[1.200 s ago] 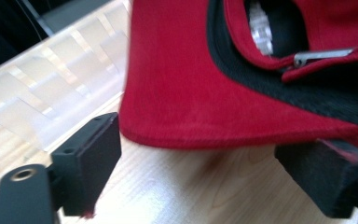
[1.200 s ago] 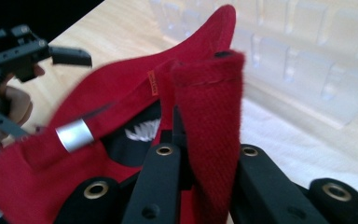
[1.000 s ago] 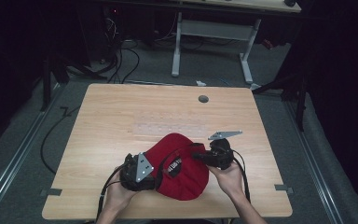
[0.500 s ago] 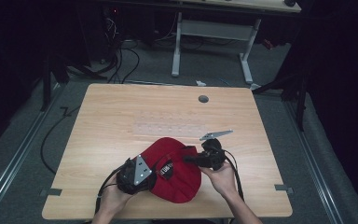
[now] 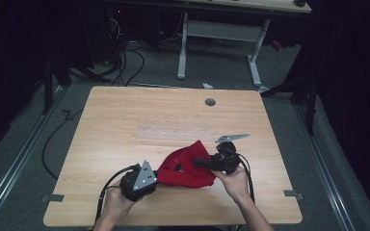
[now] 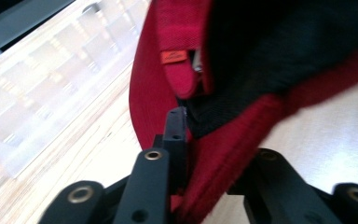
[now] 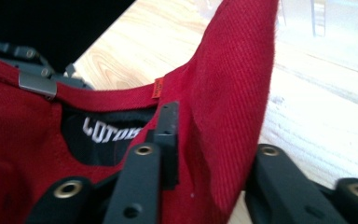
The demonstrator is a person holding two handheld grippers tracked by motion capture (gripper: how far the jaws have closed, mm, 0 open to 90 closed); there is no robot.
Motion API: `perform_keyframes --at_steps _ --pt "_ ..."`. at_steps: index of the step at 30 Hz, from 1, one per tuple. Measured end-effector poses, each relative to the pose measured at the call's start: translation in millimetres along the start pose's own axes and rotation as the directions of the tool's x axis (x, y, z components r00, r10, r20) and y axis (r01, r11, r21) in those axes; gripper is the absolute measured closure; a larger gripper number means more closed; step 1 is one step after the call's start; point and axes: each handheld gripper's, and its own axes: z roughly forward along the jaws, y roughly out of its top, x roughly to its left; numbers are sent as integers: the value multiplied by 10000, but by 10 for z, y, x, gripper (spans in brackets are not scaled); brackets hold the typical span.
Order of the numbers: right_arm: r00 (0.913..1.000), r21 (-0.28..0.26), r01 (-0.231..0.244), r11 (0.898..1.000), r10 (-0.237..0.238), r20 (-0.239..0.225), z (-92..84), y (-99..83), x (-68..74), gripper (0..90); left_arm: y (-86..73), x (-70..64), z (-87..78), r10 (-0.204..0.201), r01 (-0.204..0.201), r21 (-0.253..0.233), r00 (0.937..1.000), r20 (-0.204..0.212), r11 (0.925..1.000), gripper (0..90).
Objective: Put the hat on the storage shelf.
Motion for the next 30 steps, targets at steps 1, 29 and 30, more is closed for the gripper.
perform_keyframes --at_steps 1,29,30 --pt "10000 -84 -1 10000 1 -5 -6 11 -7 648 6 -6 -10 17 -18 41 10000 63 10000 797" --pt "9087 -660 -521 9965 747 4108 -164 -564 -739 422 294 403 -238 -2061 1992 -1348 9777 -392 9706 840" --pt "8999 -628 -430 9971 659 4311 -149 -589 -753 422 308 420 -242 -2185 2109 -1431 9750 -394 9670 840"
